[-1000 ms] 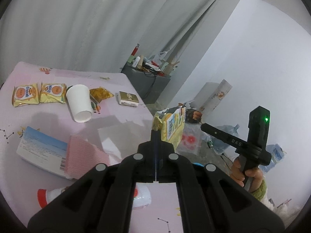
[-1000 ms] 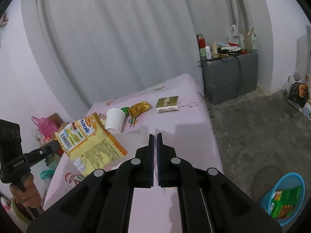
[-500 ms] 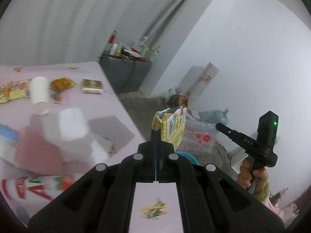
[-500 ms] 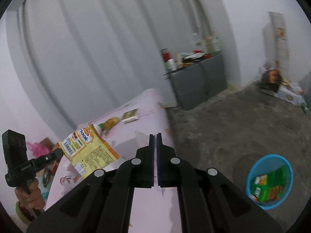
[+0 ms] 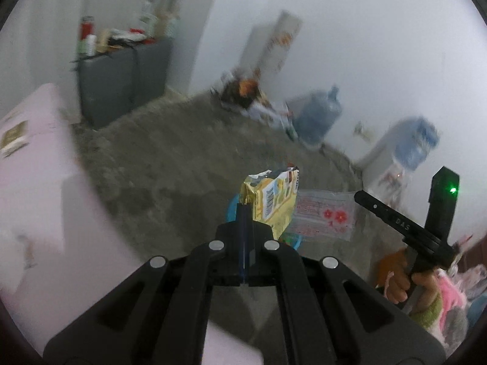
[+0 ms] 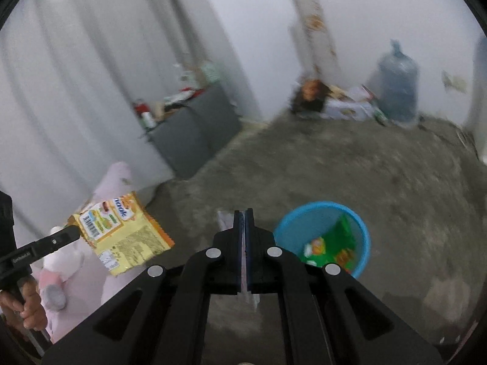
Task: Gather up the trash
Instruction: 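Carry the yellow packet and clear bag over the blue wastebasket, then open both tools to drop the items, then turn back to the table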
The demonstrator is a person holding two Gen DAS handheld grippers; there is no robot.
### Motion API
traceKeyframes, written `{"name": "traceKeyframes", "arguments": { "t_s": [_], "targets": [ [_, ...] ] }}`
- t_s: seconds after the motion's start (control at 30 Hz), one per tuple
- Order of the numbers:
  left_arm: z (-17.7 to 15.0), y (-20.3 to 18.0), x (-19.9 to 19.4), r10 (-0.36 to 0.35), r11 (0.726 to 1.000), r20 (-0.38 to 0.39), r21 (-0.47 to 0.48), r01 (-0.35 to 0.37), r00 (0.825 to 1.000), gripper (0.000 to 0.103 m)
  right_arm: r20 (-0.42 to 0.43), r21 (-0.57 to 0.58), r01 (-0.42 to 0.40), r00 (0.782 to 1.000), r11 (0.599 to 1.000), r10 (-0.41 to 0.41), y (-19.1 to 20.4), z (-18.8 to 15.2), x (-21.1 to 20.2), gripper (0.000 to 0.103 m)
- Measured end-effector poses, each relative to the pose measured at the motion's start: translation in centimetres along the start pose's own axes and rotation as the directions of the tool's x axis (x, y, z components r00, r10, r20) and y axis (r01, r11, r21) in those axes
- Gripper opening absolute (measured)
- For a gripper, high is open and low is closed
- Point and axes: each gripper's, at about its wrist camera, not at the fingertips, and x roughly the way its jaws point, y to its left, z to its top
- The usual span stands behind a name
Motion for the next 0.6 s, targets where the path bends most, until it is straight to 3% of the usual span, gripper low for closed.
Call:
{"name": "traceKeyframes", "arguments": {
  "t_s": [0.23, 0.5, 0.53, 0.57, 0.6],
  "targets": [
    [0.5, -5.1, 12.8, 0.089, 0.992, -0.148, 0.105, -0.074, 0.985, 0.000, -0.084, 0.108, 0.086, 0.993, 0.990, -0.077, -6.7, -0.9, 5.6, 0.002],
    [0.2, -5.3, 23.4, 0.137, 0.989, -0.242, 0.080, -0.122, 0.960, 0.000, -0.151, 0.198, 0.131, 0.983, 0.971, -0.102, -10.2, -1.1, 12.6, 0.002],
    [0.1, -5.0, 24.5, 0.140, 0.990, -0.260, 0.064, -0.127, 0.955, 0.010, -0.161, 0.212, 0.140, 0.981, 0.967, -0.107, -10.7, -1.3, 13.4, 0.007],
    [-0.1, -4.5, 25.4, 0.142, 0.990, -0.278, 0.040, -0.136, 0.950, 0.020, -0.186, 0.232, 0.159, 0.976, 0.960, -0.117, -11.6, -1.6, 14.6, 0.018],
    [0.0, -3.9, 26.0, 0.146, 0.989, -0.285, 0.019, -0.147, 0.947, 0.036, -0.205, 0.242, 0.172, 0.971, 0.955, -0.123, -12.1, -1.9, 15.3, 0.027]
  ]
}}
